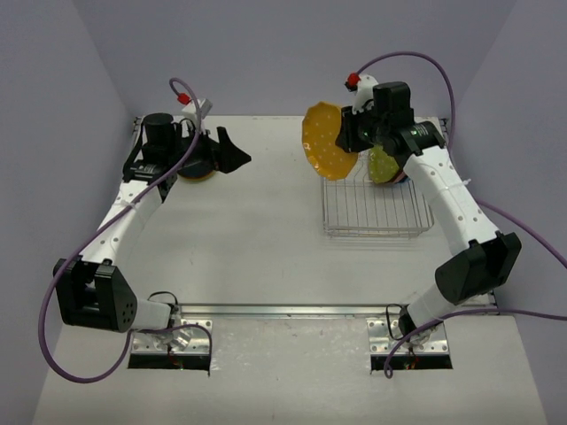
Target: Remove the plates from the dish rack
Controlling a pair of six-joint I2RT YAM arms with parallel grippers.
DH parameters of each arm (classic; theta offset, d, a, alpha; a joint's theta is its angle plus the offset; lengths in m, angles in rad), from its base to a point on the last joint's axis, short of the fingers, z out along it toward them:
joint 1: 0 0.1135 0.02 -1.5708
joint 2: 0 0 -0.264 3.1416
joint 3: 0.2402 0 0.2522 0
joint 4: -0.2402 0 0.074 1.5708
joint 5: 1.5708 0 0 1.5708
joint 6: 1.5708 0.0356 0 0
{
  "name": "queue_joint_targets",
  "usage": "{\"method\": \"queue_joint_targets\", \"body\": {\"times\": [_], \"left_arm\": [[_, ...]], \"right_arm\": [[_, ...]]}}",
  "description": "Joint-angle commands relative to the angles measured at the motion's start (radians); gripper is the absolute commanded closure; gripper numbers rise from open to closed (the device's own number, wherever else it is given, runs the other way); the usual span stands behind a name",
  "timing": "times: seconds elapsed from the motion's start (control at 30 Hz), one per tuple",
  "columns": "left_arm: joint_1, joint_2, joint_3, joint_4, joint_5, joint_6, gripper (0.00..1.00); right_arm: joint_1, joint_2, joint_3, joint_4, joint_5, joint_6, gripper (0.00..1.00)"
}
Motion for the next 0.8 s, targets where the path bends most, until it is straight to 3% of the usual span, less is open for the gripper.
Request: {"method": "queue_joint_targets", "body": {"times": [0.0, 0.13, 0.5, 0.77], "left_arm": [[0.008, -0.001, -0.027, 0.166, 0.244, -0.132, 0.02], [-0.002, 0.037, -0.037, 0.163, 0.311, -0.152, 0.04], [-0.046, 0.094, -0.098, 0.157, 0.377, -0.139, 0.12], [-0.056, 0.126, -0.110, 0.216, 0.557, -0.193, 0.38]], "right_arm": [[0.007, -0.064, -0.006, 0.133, -0.372, 0.133, 1.00], [0.011, -0.065, -0.082, 0.216, -0.591, 0.203, 1.00], [0.033, -0.005, -0.138, 0.364, -0.871, 0.368, 1.00], [0.038, 0.024, -0.184, 0.428, -0.931, 0.423, 1.00]]}}
